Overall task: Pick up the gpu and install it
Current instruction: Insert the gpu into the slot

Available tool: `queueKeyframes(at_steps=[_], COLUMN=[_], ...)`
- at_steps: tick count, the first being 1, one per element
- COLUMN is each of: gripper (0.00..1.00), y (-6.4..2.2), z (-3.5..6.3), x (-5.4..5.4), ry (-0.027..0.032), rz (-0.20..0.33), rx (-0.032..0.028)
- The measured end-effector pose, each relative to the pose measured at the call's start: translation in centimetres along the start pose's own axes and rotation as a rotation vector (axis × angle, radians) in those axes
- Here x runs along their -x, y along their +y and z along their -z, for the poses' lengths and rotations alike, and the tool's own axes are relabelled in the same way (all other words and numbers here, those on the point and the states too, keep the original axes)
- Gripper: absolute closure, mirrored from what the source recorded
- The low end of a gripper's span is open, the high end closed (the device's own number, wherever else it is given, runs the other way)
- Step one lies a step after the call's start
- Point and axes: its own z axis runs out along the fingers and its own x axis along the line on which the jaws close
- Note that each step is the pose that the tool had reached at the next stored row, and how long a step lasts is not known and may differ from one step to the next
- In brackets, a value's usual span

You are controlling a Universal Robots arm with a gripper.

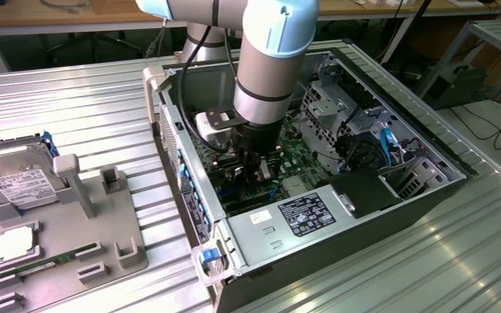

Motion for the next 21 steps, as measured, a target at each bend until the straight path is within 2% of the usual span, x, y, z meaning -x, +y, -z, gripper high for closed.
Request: queueKeyframes(at_steps=[16,18,20,21], gripper=[0.72,0.71,0.71,0.64], y=[0.01,0.02,0.02,0.01], z=[-0.20,-0.31,-0.22,-0.19], x=[-0.01,0.02,0.02,0.01], ry=[0.0007,-0.0022,0.0002,0.0006], rz=[0.000,-0.001,0.000,0.000], rx=[0.0005,-0.0004,0.0003,0.0005])
